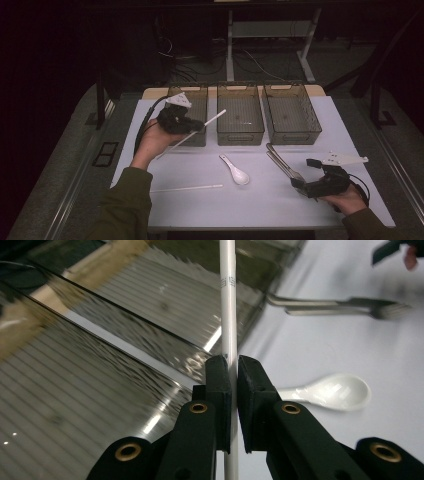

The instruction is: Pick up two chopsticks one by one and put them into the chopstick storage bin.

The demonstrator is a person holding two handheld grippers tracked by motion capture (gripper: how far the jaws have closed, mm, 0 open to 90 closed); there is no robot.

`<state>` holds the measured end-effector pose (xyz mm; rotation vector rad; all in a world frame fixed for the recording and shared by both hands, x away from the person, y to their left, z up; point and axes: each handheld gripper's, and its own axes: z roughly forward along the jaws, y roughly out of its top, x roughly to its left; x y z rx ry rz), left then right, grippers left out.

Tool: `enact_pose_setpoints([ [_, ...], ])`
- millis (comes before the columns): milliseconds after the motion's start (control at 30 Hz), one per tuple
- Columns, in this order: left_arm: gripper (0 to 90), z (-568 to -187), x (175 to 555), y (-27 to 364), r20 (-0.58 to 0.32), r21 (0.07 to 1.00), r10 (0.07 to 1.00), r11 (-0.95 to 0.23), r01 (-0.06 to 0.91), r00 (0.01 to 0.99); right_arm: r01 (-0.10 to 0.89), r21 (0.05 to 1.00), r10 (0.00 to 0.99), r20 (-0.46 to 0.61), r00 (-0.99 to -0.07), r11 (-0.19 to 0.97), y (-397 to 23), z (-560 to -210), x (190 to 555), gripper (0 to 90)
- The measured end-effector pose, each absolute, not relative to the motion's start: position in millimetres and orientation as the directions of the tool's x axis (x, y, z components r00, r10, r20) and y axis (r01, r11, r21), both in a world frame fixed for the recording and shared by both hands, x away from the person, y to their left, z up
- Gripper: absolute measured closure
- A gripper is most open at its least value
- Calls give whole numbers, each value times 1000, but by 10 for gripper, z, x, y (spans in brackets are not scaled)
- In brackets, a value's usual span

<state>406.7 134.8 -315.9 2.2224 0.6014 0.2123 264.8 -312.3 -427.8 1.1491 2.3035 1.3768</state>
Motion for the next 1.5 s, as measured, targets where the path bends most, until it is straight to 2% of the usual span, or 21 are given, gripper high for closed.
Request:
enact_pose_setpoints([
  [300, 838, -2920, 4424, 1398, -20, 790, 557, -500, 354, 830, 509, 823, 715, 196, -671, 252, -3136, -4278, 2649, 4],
  [667, 838, -2887, 4789, 1451, -9, 833, 616, -431, 346, 788, 508, 824, 714, 198, -672, 250, -3141, -4280, 2651, 4],
  [933, 838, -3024, 4960, 1511, 5, 835, 644, -423, 351, 765, 508, 825, 713, 201, -672, 246, -3151, -4279, 2650, 4],
  [1500, 837, -3574, 5057, 1677, -43, 765, 724, -419, 489, 688, 509, 825, 714, 201, -671, 246, -3166, -4282, 2646, 4],
])
